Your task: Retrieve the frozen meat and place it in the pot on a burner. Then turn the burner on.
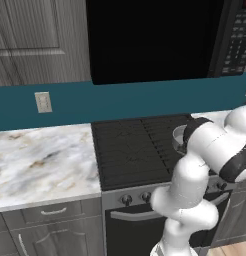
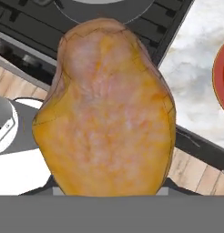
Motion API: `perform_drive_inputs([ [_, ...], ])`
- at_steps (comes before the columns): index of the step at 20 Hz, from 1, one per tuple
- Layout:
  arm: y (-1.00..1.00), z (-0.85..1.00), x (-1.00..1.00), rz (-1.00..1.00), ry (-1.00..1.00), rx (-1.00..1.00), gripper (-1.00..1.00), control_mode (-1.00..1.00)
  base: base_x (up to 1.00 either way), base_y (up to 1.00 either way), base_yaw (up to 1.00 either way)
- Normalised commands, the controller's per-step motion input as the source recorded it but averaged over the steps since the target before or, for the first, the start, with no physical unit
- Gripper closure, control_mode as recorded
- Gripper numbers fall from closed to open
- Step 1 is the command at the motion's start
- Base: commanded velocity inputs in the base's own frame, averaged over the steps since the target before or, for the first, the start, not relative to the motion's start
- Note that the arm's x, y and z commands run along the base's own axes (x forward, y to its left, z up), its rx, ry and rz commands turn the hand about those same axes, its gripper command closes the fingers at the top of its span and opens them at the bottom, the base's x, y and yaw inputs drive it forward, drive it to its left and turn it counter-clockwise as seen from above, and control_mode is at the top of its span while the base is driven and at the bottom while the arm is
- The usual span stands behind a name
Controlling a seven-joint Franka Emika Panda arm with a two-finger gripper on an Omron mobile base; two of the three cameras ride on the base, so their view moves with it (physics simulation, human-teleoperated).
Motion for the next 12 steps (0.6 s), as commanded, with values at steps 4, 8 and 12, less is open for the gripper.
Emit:
perform_drive_inputs([
  [4, 0.61, 0.15, 0.33, -0.11, 0.0, -0.23, 1.0, -1.0, 0.0, 0.0, 0.0],
  [8, 0.59, 0.01, 0.62, -0.19, 0.0, -0.05, 1.0, -1.0, 0.0, 0.0, 0.0],
  [12, 0.26, 0.02, 0.48, -0.21, -0.09, 0.04, 1.0, -1.0, 0.0, 0.0, 0.0],
])
